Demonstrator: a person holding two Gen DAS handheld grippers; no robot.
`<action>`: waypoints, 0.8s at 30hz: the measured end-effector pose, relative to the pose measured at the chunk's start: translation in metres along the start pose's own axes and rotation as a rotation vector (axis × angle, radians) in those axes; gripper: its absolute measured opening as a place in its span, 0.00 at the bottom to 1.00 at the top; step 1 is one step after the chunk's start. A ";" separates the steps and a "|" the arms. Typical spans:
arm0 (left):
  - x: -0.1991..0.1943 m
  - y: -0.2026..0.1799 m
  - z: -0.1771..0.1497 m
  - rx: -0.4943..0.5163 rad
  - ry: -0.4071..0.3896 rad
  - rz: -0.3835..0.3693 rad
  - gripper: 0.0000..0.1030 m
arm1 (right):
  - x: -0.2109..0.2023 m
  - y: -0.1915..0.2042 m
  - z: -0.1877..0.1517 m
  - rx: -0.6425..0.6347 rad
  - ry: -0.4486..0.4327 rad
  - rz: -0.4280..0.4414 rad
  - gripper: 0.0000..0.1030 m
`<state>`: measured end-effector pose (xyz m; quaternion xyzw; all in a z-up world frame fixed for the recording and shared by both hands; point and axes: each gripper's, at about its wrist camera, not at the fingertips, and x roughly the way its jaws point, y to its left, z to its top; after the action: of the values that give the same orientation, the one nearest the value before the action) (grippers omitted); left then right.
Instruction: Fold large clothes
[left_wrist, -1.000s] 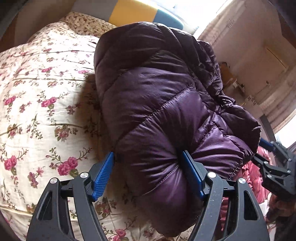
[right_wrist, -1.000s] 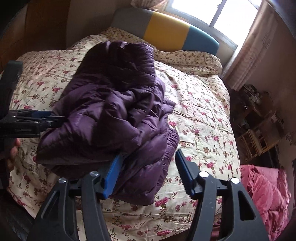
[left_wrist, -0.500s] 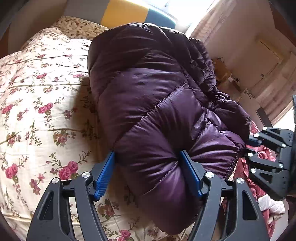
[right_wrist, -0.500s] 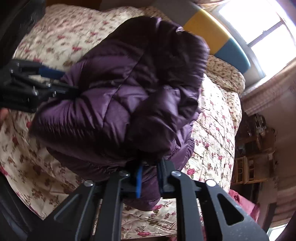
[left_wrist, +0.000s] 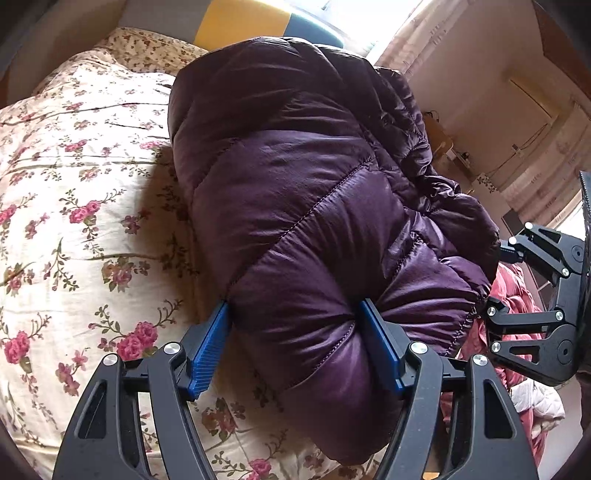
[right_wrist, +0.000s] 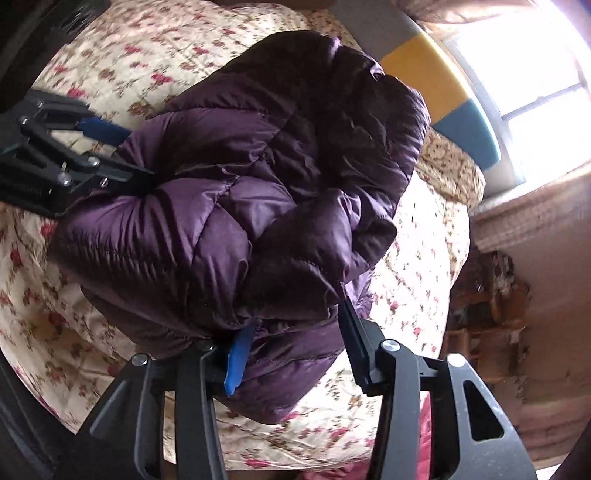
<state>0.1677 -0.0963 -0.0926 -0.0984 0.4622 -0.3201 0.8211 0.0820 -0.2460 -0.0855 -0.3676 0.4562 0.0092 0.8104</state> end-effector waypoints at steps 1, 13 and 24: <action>0.000 0.000 0.001 0.002 0.001 -0.001 0.68 | -0.001 -0.001 0.000 -0.003 0.004 -0.001 0.47; -0.004 0.003 0.004 0.009 -0.002 -0.005 0.68 | -0.027 -0.011 0.002 0.002 -0.005 0.052 0.62; -0.018 0.004 0.003 0.033 -0.029 -0.026 0.60 | 0.010 0.023 0.011 -0.177 0.043 0.081 0.05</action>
<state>0.1652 -0.0826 -0.0797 -0.0955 0.4437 -0.3367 0.8250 0.0877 -0.2257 -0.1032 -0.4190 0.4853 0.0742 0.7638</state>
